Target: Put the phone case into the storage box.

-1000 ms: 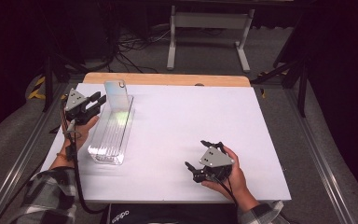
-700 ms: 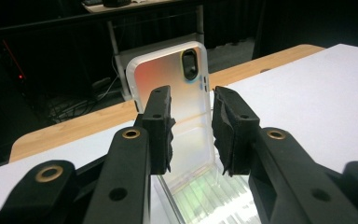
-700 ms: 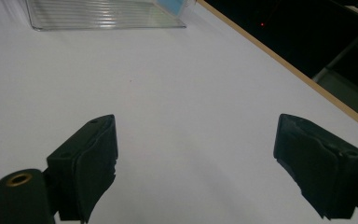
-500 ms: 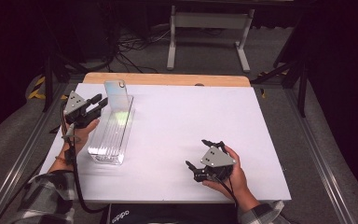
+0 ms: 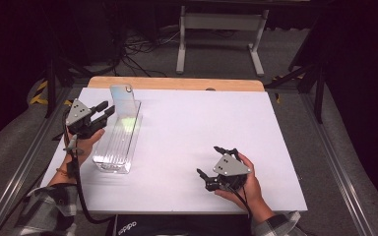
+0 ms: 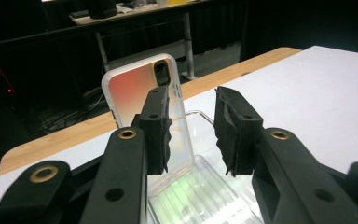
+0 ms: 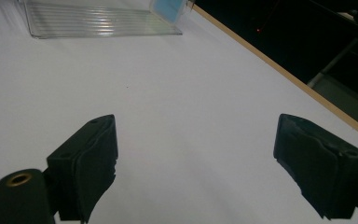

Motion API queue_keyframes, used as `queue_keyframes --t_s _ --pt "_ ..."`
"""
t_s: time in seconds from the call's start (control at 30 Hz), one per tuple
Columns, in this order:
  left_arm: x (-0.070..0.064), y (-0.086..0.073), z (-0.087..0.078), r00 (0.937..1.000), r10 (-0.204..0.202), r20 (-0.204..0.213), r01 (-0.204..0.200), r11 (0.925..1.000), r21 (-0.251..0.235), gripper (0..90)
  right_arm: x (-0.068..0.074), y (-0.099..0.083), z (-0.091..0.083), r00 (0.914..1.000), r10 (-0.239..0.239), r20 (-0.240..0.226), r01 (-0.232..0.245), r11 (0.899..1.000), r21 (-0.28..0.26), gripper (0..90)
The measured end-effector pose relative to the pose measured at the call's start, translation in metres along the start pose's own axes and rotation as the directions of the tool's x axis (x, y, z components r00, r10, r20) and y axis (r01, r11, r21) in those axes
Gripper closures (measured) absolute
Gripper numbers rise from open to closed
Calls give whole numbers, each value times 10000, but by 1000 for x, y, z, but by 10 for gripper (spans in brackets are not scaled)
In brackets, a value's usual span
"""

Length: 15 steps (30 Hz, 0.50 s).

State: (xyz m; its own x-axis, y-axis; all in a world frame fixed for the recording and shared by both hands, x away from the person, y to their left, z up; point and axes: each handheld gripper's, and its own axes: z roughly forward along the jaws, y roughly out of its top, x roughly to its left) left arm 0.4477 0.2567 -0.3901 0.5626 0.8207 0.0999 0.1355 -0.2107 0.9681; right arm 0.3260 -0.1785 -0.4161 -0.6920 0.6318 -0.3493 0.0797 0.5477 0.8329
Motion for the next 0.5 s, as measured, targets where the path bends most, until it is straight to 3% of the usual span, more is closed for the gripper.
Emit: queue_keyframes --t_s 0.5 --pt "-10 2 -9 9990 278 336 -276 9996 -65 620 -2 0 0 9999 165 24 -165 9998 -99 144"
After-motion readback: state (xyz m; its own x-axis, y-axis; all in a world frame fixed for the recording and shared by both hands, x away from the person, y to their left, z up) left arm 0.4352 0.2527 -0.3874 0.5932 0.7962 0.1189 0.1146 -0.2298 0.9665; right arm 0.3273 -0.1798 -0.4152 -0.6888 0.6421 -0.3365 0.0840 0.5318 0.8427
